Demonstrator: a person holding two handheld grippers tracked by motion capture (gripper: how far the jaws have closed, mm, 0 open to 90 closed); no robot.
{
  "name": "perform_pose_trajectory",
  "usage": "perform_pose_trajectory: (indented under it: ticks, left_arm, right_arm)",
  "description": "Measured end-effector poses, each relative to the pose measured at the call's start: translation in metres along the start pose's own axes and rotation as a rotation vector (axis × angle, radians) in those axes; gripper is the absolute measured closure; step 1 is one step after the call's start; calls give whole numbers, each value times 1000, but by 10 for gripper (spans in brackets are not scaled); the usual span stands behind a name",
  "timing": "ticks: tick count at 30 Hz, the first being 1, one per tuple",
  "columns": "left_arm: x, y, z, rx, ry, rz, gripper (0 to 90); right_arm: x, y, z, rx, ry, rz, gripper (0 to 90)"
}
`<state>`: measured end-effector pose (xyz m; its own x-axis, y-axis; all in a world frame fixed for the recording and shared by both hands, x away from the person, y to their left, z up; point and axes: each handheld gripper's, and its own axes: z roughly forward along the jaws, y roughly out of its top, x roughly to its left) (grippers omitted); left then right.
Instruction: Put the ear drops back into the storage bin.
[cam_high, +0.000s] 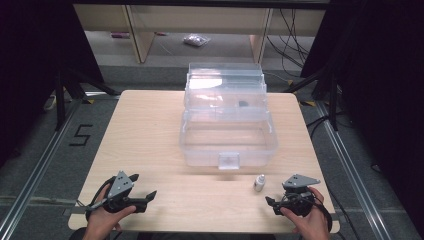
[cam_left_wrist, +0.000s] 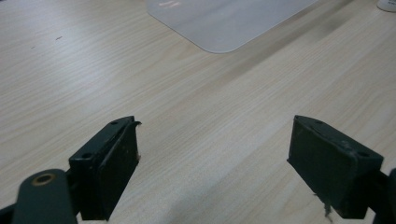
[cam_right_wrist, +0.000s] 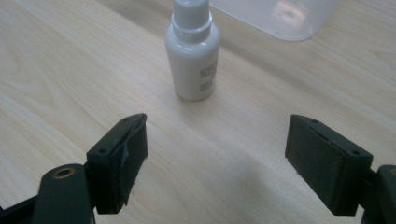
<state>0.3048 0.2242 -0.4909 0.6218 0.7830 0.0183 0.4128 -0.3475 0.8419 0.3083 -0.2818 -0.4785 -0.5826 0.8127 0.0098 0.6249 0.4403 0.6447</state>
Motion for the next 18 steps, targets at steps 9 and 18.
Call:
perform_pose_trajectory:
  ticks: [9,18]
  left_arm:
    - [1,0,-1,17,6,23,155]
    - [0,0,0,2,1,1,155]
  right_arm:
    - [1,1,0,6,13,-1,222]
    - [2,2,1,19,5,-17,228]
